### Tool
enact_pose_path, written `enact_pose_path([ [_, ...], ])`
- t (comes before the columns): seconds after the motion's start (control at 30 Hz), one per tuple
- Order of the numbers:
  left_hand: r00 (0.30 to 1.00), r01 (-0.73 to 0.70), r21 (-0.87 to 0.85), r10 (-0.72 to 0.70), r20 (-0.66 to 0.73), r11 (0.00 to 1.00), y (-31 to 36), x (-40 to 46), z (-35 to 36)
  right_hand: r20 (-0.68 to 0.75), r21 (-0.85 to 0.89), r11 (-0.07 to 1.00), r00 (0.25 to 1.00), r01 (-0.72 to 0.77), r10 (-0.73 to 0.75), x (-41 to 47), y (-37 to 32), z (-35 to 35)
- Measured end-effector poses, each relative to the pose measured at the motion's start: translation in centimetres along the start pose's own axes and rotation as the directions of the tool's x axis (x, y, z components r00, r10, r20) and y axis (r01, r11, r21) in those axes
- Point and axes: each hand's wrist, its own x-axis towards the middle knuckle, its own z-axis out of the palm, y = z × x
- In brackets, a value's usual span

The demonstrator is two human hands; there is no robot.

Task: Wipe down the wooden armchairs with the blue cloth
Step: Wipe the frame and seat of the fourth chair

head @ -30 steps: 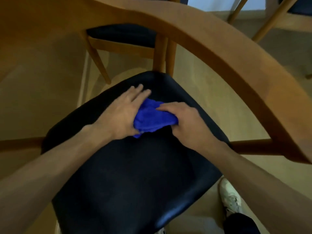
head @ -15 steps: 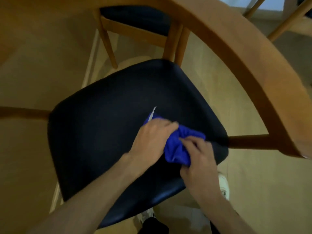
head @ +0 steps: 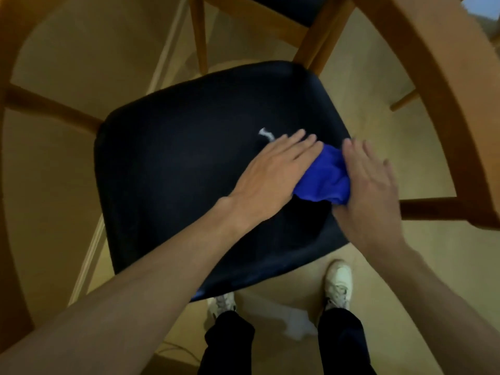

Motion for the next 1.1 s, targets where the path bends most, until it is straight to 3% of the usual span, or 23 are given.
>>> enact_pose_path([
  [0.07,0.998,-0.054,-0.045,0.055,0.035,0.998,1.1,0.6,0.9,0.035,-0.041,0.998,0.999,-0.037,0.038,-2.1,1.2,-0.1],
  [0.2,0.980,-0.111,-0.043,0.116,0.164,0.993,0.8,-3.8,1.9,0.166,0.075,0.996,0.985,-0.057,0.044,-8.0,-2.0,2.5],
  [0.3,0.979,0.004,-0.097,0.016,0.204,0.995,-0.8,-9.6,0.8,0.146,0.219,0.972,0.988,-0.087,0.056,-10.8,-7.5,4.5],
  [0.47,0.927,0.201,0.021,-0.197,0.320,0.979,-3.2,-17.1,-3.3,0.261,0.380,0.924,0.963,-0.042,-0.063,-13.5,-15.6,5.9],
  [0.57,0.874,0.299,0.085,-0.309,0.376,0.950,-4.0,-19.6,-4.9,0.313,0.445,0.895,0.931,0.030,-0.187,-13.5,-16.8,5.7],
  [0.63,0.899,0.326,0.009,-0.313,0.307,0.945,-3.8,-19.6,-5.5,0.299,0.488,0.873,0.936,0.018,-0.187,-12.4,-15.7,4.9],
  [0.73,0.945,0.253,0.060,-0.260,0.199,0.966,-3.8,-17.1,-4.5,0.233,0.454,0.889,0.956,0.055,-0.178,-10.3,-13.0,4.2],
  [0.87,0.861,0.179,0.288,-0.291,0.417,0.941,-4.3,-14.8,-2.3,0.350,0.282,0.951,0.909,0.129,-0.227,-10.2,-13.0,5.9],
  [1.0,0.895,0.217,0.342,-0.326,0.306,0.914,-3.9,-18.8,-1.4,0.325,0.291,0.953,0.928,0.088,-0.184,-13.7,-17.1,7.6],
  [1.1,0.818,0.316,0.425,-0.470,0.331,0.848,-2.9,-20.9,-0.8,0.322,0.320,0.935,0.911,0.152,-0.258,-15.2,-17.9,8.5],
])
